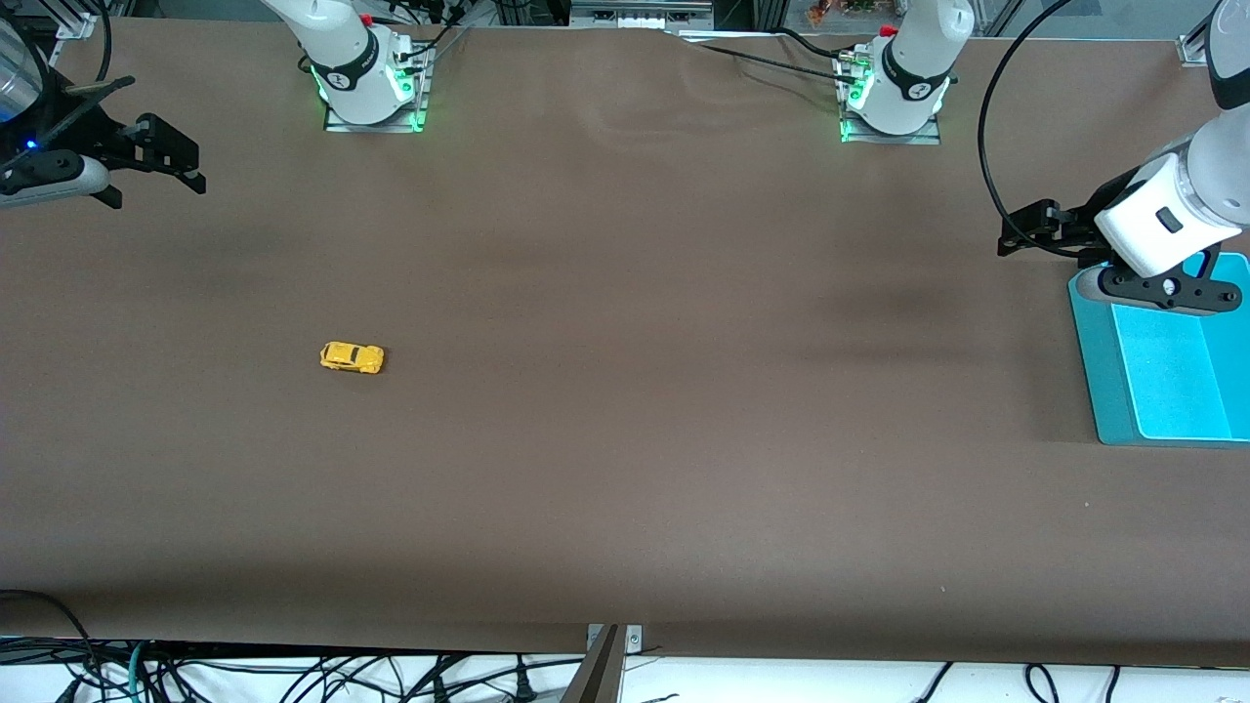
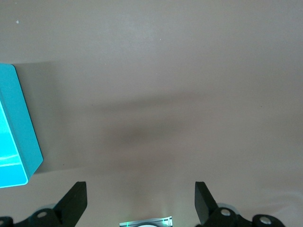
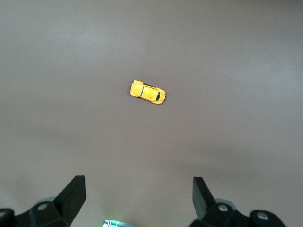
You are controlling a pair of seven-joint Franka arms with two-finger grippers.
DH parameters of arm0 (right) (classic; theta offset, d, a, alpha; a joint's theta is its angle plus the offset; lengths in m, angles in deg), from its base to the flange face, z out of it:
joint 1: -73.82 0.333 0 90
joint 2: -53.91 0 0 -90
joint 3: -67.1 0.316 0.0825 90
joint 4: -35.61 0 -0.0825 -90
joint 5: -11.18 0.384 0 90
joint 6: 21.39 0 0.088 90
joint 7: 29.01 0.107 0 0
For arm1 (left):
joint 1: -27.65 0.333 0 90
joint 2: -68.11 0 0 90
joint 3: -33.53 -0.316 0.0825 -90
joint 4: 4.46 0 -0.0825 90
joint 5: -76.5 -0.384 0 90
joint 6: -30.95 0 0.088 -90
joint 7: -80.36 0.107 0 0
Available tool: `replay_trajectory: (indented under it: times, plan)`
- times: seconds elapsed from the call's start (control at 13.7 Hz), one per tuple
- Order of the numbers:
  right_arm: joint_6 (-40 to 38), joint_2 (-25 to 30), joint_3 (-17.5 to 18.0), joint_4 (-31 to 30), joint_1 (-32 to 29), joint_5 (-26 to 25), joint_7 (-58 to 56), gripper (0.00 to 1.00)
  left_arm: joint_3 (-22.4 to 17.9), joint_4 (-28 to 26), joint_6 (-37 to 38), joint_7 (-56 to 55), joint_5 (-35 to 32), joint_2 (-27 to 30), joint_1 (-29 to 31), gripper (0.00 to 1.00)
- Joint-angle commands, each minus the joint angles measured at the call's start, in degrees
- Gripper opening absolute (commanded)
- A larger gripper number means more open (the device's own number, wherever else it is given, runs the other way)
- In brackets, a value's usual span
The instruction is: Wind and store yellow beetle car
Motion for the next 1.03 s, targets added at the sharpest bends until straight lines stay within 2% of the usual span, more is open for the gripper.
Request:
replay_trajectory:
  times: [0.0, 0.95]
  plan:
    - [-1.91, -0.02, 0.37, 1.17, -0.2, -1.01, 1.72, 1.0, -0.08, 1.66, 0.4, 0.99, -0.84, -0.75, -0.42, 1.0]
    - [-1.73, -0.46, 0.19, 1.86, -0.2, -1.01, 1.55, 1.0, 0.1, 1.66, 0.4, 0.99, -0.84, -0.75, -0.33, 1.0]
